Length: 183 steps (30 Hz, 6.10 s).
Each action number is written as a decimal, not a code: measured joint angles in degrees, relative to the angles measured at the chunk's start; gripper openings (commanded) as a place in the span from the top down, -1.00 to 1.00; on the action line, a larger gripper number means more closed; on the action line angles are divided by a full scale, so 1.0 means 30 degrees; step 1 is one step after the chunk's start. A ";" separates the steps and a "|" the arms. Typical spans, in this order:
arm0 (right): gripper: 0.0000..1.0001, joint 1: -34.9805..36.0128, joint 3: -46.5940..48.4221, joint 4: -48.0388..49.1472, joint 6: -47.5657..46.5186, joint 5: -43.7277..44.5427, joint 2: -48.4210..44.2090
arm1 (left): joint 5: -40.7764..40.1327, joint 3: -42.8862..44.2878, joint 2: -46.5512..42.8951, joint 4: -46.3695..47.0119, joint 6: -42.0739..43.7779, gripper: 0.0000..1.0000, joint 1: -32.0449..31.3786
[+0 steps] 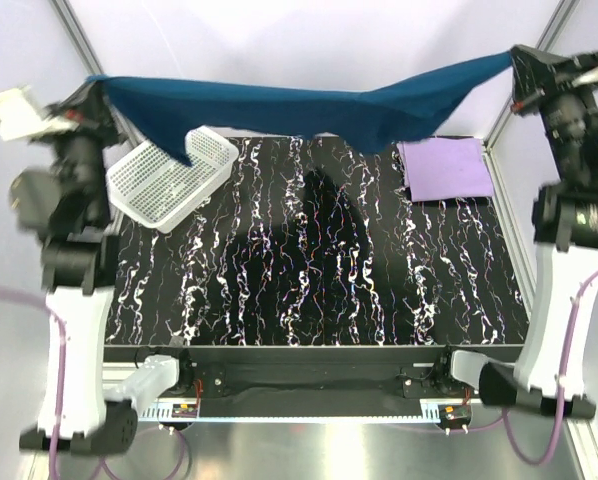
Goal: Fold and stack the t-shirts
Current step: Flatten the tshirt out, then fold the tshirt
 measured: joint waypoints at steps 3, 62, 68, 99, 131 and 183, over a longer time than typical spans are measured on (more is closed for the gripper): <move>1.00 0.0000 -0.0670 -0.0663 -0.0226 0.0036 -0.2164 | -0.0080 -0.0554 -0.2390 -0.0393 -0.0015 1.00 0.0029; 1.00 0.1872 -1.2888 0.6994 0.1304 0.1632 0.9311 | -0.3045 -1.0491 1.1468 0.3708 -0.3257 1.00 -0.0372; 1.00 0.1960 -0.8648 0.3045 0.1705 0.1537 1.0885 | -0.2973 -0.7803 1.2721 0.1887 -0.2980 1.00 -0.0051; 1.00 0.2091 -0.6033 -1.2990 0.4911 0.0073 0.9420 | -0.0015 -0.1188 1.6728 -1.0244 -0.1355 1.00 0.1268; 0.99 0.2098 -0.7701 -1.3034 0.4728 -0.2535 0.8378 | 0.1246 -0.7854 0.9741 -0.9843 -0.2652 1.00 -0.1537; 1.00 0.2310 -0.8298 -1.5883 0.5770 -0.2025 0.8459 | 0.0699 0.0743 1.8367 -1.3937 0.0095 1.00 0.2361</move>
